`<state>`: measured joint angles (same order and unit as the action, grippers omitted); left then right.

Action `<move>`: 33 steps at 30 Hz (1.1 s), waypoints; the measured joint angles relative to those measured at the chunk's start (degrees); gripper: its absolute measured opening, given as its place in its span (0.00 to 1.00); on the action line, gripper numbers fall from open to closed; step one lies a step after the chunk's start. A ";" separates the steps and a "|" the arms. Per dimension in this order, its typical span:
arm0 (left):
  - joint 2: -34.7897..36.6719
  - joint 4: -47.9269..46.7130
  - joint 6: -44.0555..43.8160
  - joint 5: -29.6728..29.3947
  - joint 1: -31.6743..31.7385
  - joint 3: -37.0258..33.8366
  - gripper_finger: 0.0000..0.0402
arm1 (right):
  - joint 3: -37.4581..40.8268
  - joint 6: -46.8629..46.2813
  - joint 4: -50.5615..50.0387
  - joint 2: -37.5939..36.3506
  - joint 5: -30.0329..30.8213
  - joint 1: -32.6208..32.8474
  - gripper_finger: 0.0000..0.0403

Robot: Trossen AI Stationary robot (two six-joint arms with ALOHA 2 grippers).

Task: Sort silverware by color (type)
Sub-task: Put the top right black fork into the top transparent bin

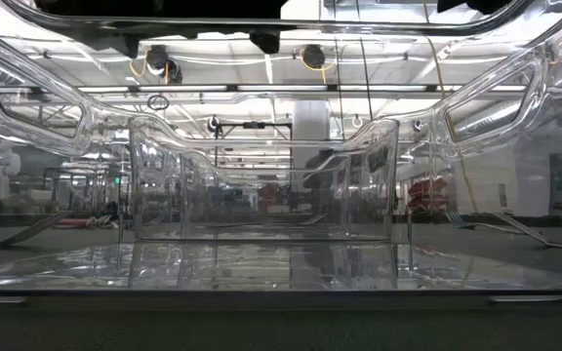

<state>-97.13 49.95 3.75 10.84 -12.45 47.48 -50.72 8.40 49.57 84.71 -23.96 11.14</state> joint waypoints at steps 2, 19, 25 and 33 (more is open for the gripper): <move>0.67 -0.81 0.02 -2.04 0.16 0.00 0.01 | -0.02 0.00 -3.82 -1.42 2.35 -0.02 0.33; 12.32 -27.97 10.52 -41.10 -6.28 0.05 0.00 | -0.02 2.91 -39.27 -16.56 44.47 6.34 0.45; 12.49 -35.21 16.54 -52.92 -8.77 0.03 0.00 | -0.02 5.26 -38.27 -16.60 48.06 7.94 0.45; 12.49 -38.05 21.46 -59.53 -10.53 0.02 0.00 | -0.02 8.71 -40.29 -16.57 48.19 9.16 0.45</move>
<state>-84.64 11.90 25.21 -48.69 -22.97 47.51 -50.74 17.11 9.29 68.14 24.23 20.30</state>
